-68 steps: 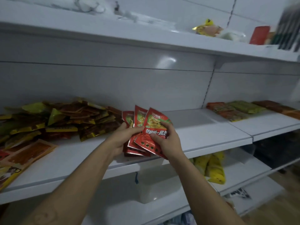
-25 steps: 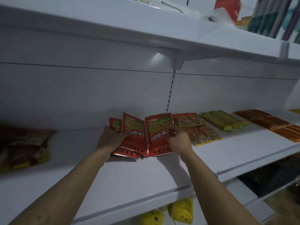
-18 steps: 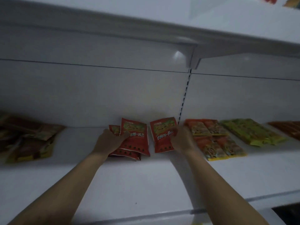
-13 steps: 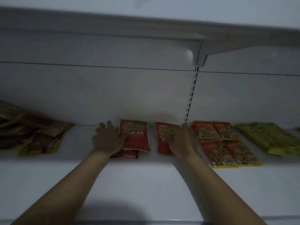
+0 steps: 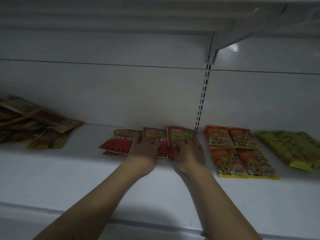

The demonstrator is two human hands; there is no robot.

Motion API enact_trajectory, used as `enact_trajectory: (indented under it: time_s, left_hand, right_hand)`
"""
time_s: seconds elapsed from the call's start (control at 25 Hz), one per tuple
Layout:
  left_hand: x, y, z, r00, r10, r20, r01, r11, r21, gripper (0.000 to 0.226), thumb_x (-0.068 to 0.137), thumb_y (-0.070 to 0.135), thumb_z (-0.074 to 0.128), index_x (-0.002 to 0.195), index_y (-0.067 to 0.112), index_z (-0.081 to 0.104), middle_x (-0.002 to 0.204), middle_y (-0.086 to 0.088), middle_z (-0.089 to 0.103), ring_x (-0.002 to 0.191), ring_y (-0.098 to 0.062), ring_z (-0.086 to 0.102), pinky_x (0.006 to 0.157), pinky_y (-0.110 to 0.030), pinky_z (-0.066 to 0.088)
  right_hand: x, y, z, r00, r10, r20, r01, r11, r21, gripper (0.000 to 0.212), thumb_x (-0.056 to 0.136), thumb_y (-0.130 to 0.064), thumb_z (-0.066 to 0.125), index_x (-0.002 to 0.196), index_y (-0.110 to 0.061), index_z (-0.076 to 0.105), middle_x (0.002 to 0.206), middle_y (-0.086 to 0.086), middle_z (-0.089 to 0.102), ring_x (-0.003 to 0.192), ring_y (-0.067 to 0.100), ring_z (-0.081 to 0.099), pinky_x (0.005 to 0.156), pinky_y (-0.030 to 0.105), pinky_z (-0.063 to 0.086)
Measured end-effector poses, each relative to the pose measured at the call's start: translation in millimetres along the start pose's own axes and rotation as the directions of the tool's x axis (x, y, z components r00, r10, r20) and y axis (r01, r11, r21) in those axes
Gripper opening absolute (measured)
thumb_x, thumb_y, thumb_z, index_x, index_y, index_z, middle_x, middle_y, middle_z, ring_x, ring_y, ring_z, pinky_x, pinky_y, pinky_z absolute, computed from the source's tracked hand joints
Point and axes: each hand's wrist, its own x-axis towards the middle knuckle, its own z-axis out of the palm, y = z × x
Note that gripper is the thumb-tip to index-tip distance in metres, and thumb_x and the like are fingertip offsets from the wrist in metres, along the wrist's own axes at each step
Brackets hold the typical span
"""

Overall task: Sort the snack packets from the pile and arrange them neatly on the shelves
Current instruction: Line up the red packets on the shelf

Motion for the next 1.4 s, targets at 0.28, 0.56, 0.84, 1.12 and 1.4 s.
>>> enact_trajectory:
  time_s: [0.28,0.56,0.84,1.12,1.4]
  left_hand:
    - [-9.9,-13.6,2.4,0.998,-0.035,0.043,0.035,0.999,0.003,0.065,0.095,0.005,0.039,0.154,0.027,0.021,0.162,0.003,0.019,0.151,-0.016,0.005,0.119,-0.055,-0.008]
    - [-36.5,-63.2,2.2,0.962,-0.241,-0.128,0.215,0.958,-0.189,0.080,0.084,0.056,0.054,0.153,0.029,0.026,0.161,-0.005,0.024,0.147,-0.031,0.024,0.115,-0.060,0.015]
    - [-56.2,-83.7,0.1,0.930,-0.366,-0.026,0.358,0.920,-0.163,0.077,0.074,0.066,0.032,0.147,0.042,0.034,0.149,0.003,0.044,0.123,-0.029,0.047,0.097,-0.042,0.035]
    - [-73.5,-73.1,-16.3,0.813,-0.312,-0.492,0.200,0.942,-0.268,0.041,0.091,0.025,0.040,0.123,0.025,0.066,0.115,-0.010,0.068,0.094,-0.037,0.060,0.073,-0.042,0.051]
    - [-95.0,18.2,-14.9,0.815,0.054,-0.577,-0.170,0.974,-0.148,0.037,0.087,0.024,0.050,0.117,0.014,0.070,0.103,0.001,0.073,0.089,-0.022,0.062,0.066,-0.032,0.052]
  right_hand:
    - [1.1,1.7,-6.2,0.999,-0.015,0.035,0.014,1.000,0.026,0.048,0.101,-0.031,0.035,0.149,-0.030,0.036,0.161,0.011,0.015,0.149,0.032,0.005,0.121,0.047,0.009]
    - [-12.3,-30.0,-1.9,0.966,-0.237,-0.104,0.238,0.971,-0.004,0.056,0.095,-0.037,0.028,0.150,-0.027,0.035,0.159,0.010,0.025,0.149,0.027,0.013,0.120,0.049,0.005]
    - [-18.4,-36.0,6.0,0.956,-0.280,0.090,0.288,0.953,-0.093,0.052,0.100,-0.048,0.032,0.150,-0.035,0.031,0.161,0.004,0.019,0.151,0.025,0.002,0.120,0.053,-0.003]
    - [-24.1,-42.1,-6.7,0.967,-0.255,-0.001,0.254,0.962,0.100,0.050,0.100,-0.044,0.037,0.149,-0.031,0.035,0.157,0.008,0.029,0.147,0.025,0.020,0.120,0.042,0.013]
    - [-72.9,-41.0,-42.3,0.994,-0.105,-0.008,0.059,0.498,0.865,0.028,0.087,-0.036,0.064,0.112,-0.024,0.069,0.116,-0.002,0.069,0.103,0.015,0.067,0.088,0.037,0.056]
